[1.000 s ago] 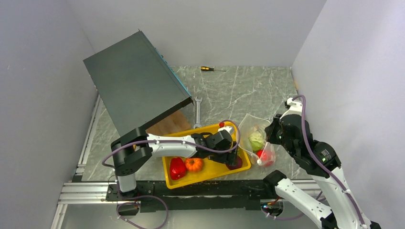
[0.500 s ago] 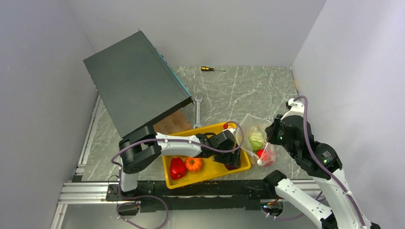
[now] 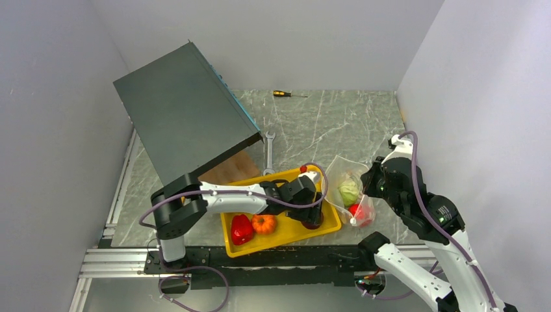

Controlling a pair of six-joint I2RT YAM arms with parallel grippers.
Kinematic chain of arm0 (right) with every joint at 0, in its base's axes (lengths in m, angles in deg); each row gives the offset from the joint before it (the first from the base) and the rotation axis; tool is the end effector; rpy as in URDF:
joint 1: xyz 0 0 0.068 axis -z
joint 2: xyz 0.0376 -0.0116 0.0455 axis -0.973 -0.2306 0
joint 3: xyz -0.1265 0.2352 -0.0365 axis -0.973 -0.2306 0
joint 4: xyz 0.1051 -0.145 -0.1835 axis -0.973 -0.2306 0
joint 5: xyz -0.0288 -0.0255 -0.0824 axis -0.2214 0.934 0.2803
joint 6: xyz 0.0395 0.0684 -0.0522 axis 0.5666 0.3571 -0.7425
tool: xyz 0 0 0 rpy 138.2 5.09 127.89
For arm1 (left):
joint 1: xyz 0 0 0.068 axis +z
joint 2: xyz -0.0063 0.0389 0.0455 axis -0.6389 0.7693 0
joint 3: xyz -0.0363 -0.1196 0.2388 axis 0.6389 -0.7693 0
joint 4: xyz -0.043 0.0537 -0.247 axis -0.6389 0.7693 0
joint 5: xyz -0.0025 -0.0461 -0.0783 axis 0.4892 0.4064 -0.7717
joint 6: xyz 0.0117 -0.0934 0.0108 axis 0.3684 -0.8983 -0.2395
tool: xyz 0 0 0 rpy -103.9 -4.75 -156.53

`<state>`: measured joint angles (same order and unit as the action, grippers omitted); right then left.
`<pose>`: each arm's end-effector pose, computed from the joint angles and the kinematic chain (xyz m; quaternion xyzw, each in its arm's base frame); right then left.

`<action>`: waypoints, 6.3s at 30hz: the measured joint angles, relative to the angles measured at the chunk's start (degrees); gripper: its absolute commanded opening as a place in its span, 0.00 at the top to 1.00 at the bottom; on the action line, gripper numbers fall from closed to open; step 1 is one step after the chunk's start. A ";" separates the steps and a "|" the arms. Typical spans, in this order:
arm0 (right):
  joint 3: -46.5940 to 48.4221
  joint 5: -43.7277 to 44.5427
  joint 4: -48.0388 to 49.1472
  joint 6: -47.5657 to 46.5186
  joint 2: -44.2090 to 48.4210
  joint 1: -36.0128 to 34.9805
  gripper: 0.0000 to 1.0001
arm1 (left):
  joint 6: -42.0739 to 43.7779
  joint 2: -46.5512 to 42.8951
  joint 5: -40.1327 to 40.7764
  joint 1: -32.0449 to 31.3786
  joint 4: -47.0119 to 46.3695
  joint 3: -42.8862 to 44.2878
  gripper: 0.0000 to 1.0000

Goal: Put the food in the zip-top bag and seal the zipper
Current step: Pick up the fake vegetable from the bin, then place the fake vegetable in the zipper food storage bag, then pick up the fake vegetable from the bin, then place the fake vegetable in the zipper food storage bag.

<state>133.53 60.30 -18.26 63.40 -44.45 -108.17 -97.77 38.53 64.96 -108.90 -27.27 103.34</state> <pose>0.1198 0.0374 0.3413 0.0799 0.8743 0.0956 0.4691 0.1441 -0.3913 0.1419 0.1645 0.9201 -0.3181 0.1589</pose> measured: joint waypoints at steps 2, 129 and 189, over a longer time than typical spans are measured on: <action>-0.15 -0.02 0.02 0.00 -0.02 0.00 1.00 | 0.92 -2.25 1.42 0.00 1.09 -0.55 0.57; -2.47 -4.81 6.21 -0.57 -4.55 0.00 1.00 | 6.05 -37.44 23.91 -8.63 38.21 -19.69 0.00; -3.43 -7.89 6.36 -0.66 -3.10 0.00 1.00 | 7.08 -23.76 -2.91 4.33 -0.72 3.85 0.46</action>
<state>130.10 52.41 -11.90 62.74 -47.56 -108.17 -90.69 14.77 62.06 -104.57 -27.99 107.19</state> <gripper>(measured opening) 0.008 0.769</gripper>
